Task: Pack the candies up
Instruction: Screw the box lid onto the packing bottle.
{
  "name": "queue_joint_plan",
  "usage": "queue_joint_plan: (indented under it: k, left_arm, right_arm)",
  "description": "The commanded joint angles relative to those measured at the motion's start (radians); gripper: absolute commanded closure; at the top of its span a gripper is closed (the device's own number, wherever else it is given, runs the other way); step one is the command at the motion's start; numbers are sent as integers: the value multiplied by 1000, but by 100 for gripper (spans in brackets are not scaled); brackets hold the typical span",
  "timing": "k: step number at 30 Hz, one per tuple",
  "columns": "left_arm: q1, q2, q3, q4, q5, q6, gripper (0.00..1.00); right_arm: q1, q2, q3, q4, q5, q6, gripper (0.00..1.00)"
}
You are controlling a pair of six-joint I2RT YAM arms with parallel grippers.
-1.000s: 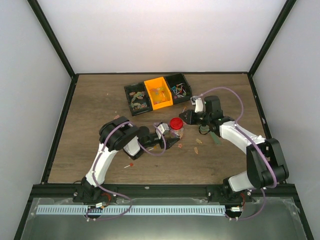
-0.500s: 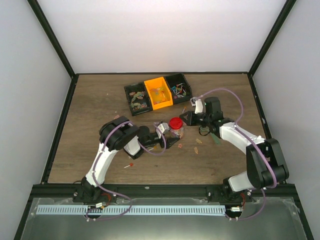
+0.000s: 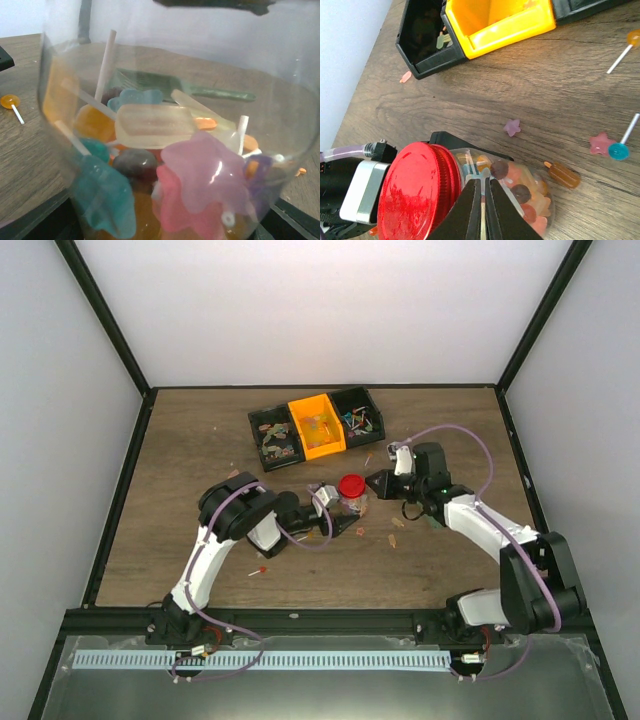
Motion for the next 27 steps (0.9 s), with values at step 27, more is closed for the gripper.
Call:
queue_joint_plan:
  k: [27]
  left_arm:
    - [4, -10, 53, -26, 9, 10, 0]
  right_arm:
    - [-10, -46, 84, -121, 164, 6, 97]
